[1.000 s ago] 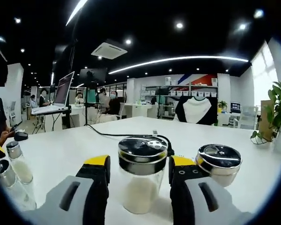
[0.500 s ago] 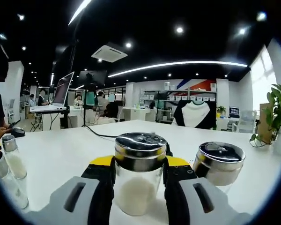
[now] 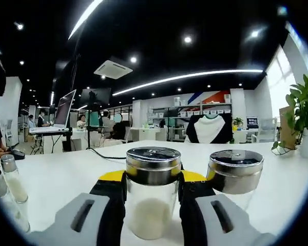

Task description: Rotate the seasoning bottle until the label or dispensing opening points toward the visible target arrow and the bottle remains upright within the marked orientation range

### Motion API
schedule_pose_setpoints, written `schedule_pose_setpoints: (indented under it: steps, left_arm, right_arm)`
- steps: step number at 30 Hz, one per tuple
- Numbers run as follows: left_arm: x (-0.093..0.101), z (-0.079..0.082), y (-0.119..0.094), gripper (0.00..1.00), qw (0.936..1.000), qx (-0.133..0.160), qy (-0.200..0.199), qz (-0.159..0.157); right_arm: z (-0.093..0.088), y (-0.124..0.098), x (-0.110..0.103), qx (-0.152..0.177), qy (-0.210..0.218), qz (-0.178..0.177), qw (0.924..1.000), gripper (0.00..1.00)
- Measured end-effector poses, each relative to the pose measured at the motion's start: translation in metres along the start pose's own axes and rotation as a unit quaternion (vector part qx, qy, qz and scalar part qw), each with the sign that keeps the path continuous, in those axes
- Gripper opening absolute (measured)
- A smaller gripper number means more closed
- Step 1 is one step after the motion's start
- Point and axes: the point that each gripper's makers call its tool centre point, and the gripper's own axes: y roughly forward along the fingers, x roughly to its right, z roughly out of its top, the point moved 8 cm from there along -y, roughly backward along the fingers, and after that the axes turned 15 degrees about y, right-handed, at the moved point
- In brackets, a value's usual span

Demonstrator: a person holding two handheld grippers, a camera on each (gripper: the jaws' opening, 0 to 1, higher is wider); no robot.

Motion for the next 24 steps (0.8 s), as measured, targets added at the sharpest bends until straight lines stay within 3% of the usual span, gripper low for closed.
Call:
schedule_pose_setpoints:
  steps: [24]
  left_arm:
    - [0.008,0.007,-0.003,0.91,0.9999,0.015,-0.003,-0.002]
  right_arm:
    - [0.009,-0.029,-0.008,0.006,0.006,0.010,0.9999,0.37]
